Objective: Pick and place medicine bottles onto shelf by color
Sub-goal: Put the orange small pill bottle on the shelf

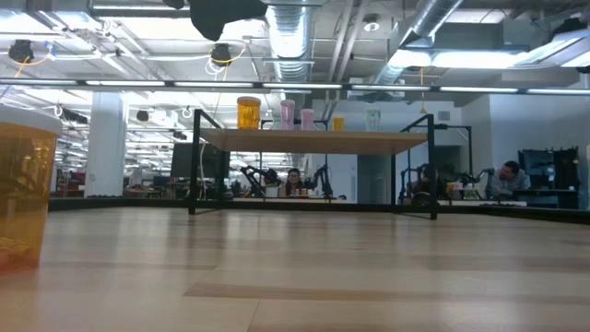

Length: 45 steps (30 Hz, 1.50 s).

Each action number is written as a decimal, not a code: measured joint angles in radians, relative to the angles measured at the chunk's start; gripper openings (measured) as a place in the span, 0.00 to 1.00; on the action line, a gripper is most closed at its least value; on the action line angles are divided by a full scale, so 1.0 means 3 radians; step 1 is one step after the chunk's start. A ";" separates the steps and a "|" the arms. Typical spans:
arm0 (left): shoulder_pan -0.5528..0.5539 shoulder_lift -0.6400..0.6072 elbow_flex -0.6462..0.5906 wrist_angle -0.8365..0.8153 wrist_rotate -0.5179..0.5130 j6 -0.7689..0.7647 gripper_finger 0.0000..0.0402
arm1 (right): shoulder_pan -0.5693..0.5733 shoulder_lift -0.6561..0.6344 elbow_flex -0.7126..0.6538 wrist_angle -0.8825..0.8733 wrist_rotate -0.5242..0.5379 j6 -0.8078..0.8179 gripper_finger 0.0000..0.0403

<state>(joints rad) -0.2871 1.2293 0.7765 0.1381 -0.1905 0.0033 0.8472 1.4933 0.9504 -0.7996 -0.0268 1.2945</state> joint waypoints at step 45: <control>0.0002 0.0000 0.0000 -0.0051 0.0000 0.0101 0.55 | -0.4508 0.0003 0.2190 -0.1712 0.0235 -0.4742 0.33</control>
<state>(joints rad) -0.2864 1.2293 0.7765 0.1228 -0.1905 0.0336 -0.5051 1.4940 1.6073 -1.3132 0.0437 -0.1280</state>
